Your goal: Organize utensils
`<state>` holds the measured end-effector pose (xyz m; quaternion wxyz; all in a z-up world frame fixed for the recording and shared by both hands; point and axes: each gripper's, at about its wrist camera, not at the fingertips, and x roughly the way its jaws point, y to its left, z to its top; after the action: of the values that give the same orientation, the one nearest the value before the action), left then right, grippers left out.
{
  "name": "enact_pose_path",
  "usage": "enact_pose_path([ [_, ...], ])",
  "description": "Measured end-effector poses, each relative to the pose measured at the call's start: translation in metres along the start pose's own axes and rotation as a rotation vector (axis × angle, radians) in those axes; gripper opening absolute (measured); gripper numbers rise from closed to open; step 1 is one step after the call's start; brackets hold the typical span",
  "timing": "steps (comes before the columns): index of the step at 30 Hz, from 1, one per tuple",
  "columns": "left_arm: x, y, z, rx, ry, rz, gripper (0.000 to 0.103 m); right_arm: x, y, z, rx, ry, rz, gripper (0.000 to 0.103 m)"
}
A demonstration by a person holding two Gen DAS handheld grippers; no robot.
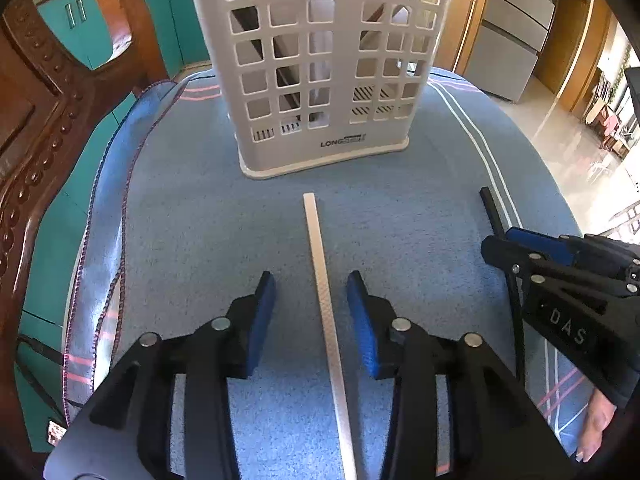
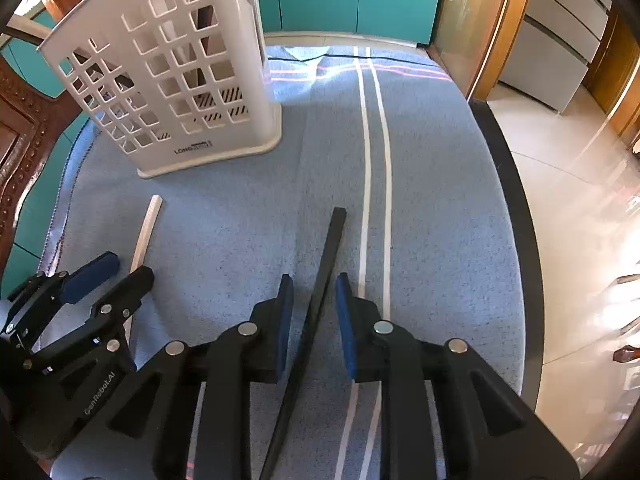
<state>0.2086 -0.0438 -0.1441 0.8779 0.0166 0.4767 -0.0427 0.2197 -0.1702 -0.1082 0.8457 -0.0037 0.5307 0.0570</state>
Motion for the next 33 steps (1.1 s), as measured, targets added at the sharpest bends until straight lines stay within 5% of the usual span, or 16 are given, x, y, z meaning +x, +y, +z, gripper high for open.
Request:
enact_pose_path([
  [7, 0.001, -0.005, 0.003, -0.003, 0.003, 0.005, 0.045, 0.001, 0.012, -0.002, -0.051, 0.009, 0.016, 0.050],
  [10, 0.003, -0.005, 0.004, -0.001, 0.002, -0.008, 0.039, 0.000, 0.016, -0.006, -0.064, 0.001, -0.004, 0.050],
  [12, 0.003, -0.007, 0.005, 0.007, -0.002, -0.014, 0.031, -0.001, 0.015, -0.006, -0.057, -0.005, -0.009, 0.044],
  [16, 0.003, -0.010, 0.007, 0.014, -0.006, -0.024, 0.013, -0.004, 0.008, -0.006, -0.020, -0.015, -0.008, 0.010],
  [22, -0.011, -0.008, 0.010, 0.010, -0.045, -0.075, 0.007, -0.016, -0.005, -0.004, 0.018, -0.055, 0.052, 0.007],
  [33, -0.167, 0.012, 0.028, -0.004, -0.406, -0.140, 0.007, -0.138, -0.026, -0.010, 0.040, -0.327, 0.232, 0.007],
])
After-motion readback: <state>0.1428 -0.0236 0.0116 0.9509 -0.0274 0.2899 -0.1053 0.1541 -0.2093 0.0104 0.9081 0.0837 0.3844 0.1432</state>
